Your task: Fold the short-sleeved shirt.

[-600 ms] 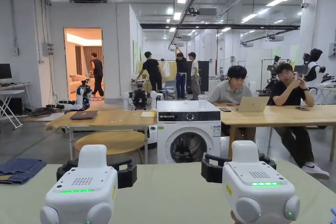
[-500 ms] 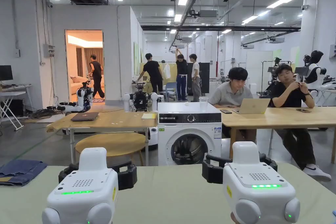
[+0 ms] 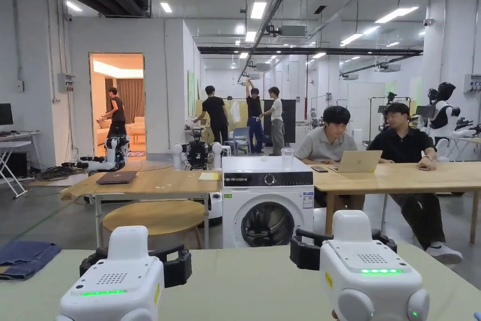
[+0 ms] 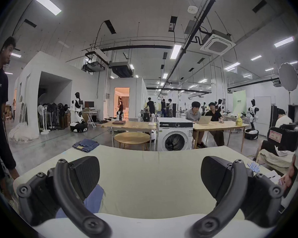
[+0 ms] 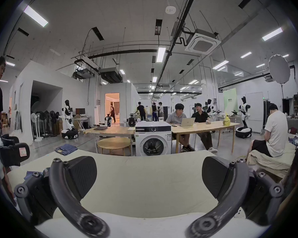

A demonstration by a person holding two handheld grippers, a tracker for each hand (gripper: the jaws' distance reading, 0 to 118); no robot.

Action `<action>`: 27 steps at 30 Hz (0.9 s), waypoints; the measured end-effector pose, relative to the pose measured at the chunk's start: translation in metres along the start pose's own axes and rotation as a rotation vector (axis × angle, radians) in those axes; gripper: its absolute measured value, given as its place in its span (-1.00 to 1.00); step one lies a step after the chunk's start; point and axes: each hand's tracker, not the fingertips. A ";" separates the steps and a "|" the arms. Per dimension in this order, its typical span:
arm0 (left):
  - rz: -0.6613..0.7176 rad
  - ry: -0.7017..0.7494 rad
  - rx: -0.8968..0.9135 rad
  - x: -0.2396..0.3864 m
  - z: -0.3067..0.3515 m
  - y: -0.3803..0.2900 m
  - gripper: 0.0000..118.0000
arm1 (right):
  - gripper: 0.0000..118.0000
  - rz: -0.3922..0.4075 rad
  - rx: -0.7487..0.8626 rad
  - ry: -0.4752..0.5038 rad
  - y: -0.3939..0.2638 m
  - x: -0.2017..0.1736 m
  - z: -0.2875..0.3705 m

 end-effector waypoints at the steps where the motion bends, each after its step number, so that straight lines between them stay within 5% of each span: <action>1: -0.003 -0.002 -0.003 0.000 0.000 0.000 0.97 | 1.00 0.001 0.000 -0.001 0.000 0.000 0.000; 7: -0.040 -0.005 -0.009 -0.003 -0.002 0.000 0.99 | 1.00 0.023 0.001 0.021 0.002 0.000 0.001; 10: -0.241 -0.002 -0.042 -0.001 -0.006 -0.001 0.99 | 1.00 0.167 -0.002 0.045 0.005 -0.005 0.001; 14: -0.786 -0.010 -0.058 0.014 -0.011 -0.010 0.99 | 1.00 0.681 0.018 0.050 -0.008 -0.028 0.001; 21: -1.924 0.062 0.048 0.027 -0.014 -0.088 0.98 | 1.00 2.012 0.157 0.058 -0.118 -0.037 0.001; 22: -1.968 0.064 0.068 0.025 -0.014 -0.094 0.98 | 1.00 2.062 0.184 0.031 -0.122 -0.032 0.006; 24: -1.850 0.048 0.077 0.021 -0.012 -0.089 0.98 | 1.00 1.922 0.110 0.023 -0.115 -0.033 0.008; 27: -1.238 0.025 -0.002 0.021 -0.010 -0.042 0.98 | 1.00 1.340 0.004 0.009 -0.073 -0.032 -0.001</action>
